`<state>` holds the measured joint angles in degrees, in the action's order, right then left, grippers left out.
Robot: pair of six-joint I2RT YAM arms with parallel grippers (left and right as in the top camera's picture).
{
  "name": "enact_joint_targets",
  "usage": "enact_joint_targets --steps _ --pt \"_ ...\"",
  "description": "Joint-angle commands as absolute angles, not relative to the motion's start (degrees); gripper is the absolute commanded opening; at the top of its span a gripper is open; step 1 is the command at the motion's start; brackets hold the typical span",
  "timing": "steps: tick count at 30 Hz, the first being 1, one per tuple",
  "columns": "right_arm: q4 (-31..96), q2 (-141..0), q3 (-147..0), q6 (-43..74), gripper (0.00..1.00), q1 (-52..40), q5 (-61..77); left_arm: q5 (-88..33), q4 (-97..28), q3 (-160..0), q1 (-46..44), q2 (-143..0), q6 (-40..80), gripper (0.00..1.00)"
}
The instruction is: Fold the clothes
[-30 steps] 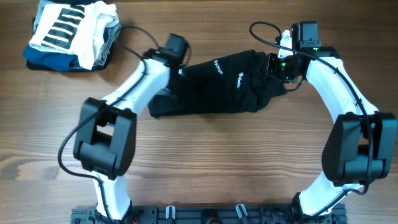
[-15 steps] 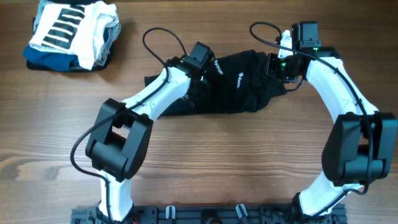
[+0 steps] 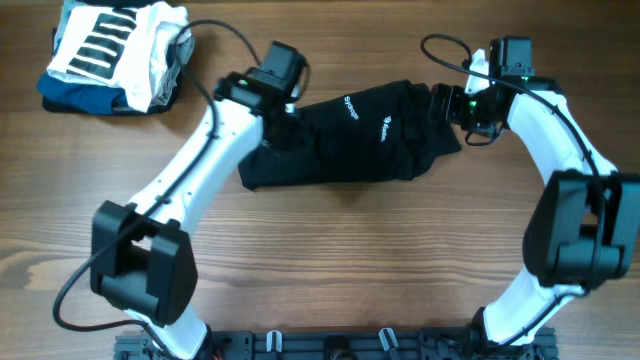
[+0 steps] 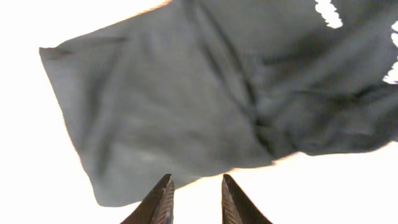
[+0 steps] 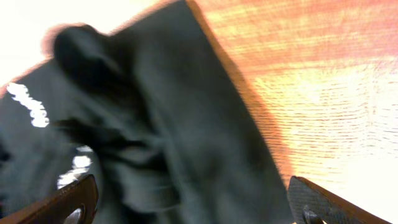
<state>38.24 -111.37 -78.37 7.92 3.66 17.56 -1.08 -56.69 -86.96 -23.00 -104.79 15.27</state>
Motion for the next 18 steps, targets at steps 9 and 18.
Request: enact_joint_targets --steps 9,18 --pt "36.47 -119.61 -78.37 3.11 0.92 5.04 30.61 0.10 -59.55 -86.78 -12.12 -105.01 10.66 0.32" --pt "36.18 -118.67 -78.54 10.44 0.04 8.43 31.97 0.14 -59.88 -86.78 -11.70 -105.01 10.66 0.29"
